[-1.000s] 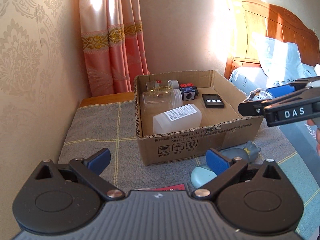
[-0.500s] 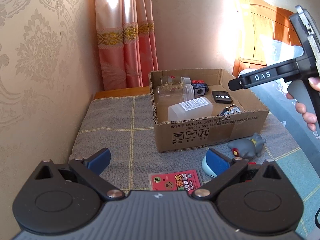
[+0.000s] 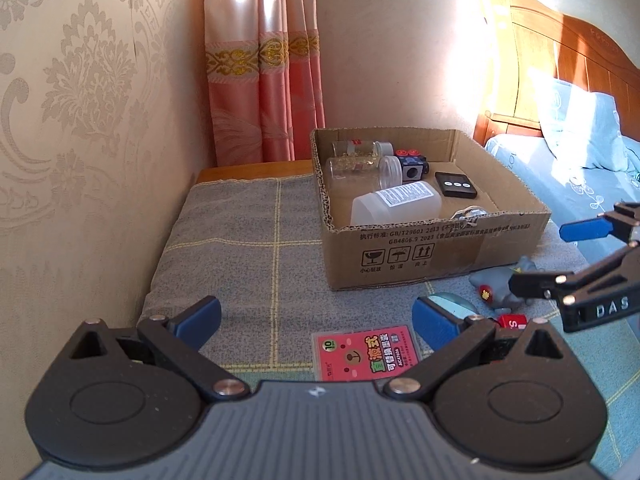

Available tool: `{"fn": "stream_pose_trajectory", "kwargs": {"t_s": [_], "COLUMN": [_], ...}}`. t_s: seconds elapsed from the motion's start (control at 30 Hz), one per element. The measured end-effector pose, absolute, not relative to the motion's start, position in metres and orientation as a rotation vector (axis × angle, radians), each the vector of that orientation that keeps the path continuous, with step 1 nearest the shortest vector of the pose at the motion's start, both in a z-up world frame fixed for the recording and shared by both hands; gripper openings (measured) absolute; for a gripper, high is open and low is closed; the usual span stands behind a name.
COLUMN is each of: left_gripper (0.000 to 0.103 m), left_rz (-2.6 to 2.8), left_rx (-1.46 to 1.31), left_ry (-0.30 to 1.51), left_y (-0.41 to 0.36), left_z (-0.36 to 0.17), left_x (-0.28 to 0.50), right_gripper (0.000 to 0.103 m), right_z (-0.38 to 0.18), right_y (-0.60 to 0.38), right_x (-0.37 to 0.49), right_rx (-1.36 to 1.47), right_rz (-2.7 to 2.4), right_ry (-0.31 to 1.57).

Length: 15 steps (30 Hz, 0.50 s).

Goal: Organize rigid objects
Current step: 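Move the left tool to the pink card pack while the right tool approaches the red toy robot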

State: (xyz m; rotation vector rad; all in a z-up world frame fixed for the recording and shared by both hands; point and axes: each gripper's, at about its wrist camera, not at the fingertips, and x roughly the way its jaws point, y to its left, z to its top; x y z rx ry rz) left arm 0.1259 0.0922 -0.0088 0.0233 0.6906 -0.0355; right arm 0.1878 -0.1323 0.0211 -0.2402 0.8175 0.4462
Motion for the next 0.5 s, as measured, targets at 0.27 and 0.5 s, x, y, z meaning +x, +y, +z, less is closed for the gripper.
{"fn": "stream_pose_trajectory", "kwargs": {"t_s": [0.27,0.5], "left_gripper": [0.101,0.101], "left_rz": [-0.028,-0.024], "left_rx": [0.007,0.000], "left_ry": [0.698,0.711], "left_y": [0.099,0.102], "left_z": [-0.012,-0.016], "left_x": [0.123,0.121], "right_gripper": [0.103,0.103], "right_z": [-0.015,-0.022], "right_y": [-0.113,-0.105], "right_x": [0.157,0.158], "right_rx": [-0.340,-0.347], "right_rz": [0.625,0.681], "right_ry": [0.886,0.915]}}
